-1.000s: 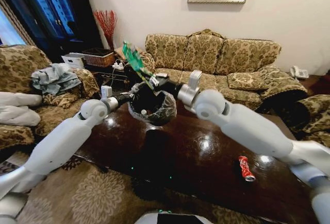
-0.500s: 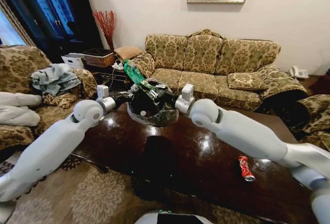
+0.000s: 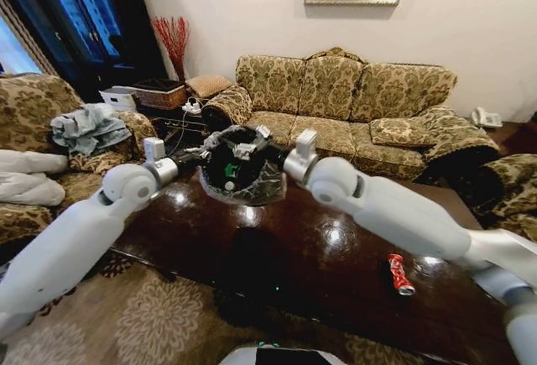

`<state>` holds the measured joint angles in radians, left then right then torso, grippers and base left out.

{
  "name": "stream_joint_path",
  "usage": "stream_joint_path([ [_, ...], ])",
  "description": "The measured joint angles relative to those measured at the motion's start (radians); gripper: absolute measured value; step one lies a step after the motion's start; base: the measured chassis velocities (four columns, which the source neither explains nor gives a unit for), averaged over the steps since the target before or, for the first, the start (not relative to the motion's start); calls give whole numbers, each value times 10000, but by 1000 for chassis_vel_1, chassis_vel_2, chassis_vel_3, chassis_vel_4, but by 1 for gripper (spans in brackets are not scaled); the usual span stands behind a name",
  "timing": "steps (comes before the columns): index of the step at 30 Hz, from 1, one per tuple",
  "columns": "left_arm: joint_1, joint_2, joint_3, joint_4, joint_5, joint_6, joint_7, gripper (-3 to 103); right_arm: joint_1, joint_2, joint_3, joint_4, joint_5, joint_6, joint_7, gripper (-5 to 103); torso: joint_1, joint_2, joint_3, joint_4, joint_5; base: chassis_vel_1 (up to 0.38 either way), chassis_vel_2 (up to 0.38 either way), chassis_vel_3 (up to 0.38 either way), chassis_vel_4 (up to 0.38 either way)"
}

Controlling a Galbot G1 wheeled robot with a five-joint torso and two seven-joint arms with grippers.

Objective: Move to the front of the table and place the trash on the table into the trash bin.

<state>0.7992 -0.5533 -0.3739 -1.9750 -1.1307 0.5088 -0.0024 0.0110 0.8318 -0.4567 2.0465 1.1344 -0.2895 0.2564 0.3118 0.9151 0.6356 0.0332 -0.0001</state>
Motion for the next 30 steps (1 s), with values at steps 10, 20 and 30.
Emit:
stream_joint_path([
  [10, 1332, -18, -1135, -360, 1350, -305, 277, 2, -2884, -3070, 2597, 2051, 44, -1009, 2681, 100, -2, 1, -1, -9, 8, 0, 0, 0, 0],
  [20, 2628, -1301, -1533, -1265, 1801, -385, -89, 2, -12510, -1516, 11521, 3218, -2836, -2037, 1665, 100, -2, 1, -1, -7, 9, 0, 0, 0, 0],
  [30, 3550, -1679, -1907, -1802, 2219, -377, -153, 2, -15604, 1080, 13597, 3151, -5061, -1214, -6, 100, -2, 2, 0, 5, 1, 0, 0, 0, 0],
])
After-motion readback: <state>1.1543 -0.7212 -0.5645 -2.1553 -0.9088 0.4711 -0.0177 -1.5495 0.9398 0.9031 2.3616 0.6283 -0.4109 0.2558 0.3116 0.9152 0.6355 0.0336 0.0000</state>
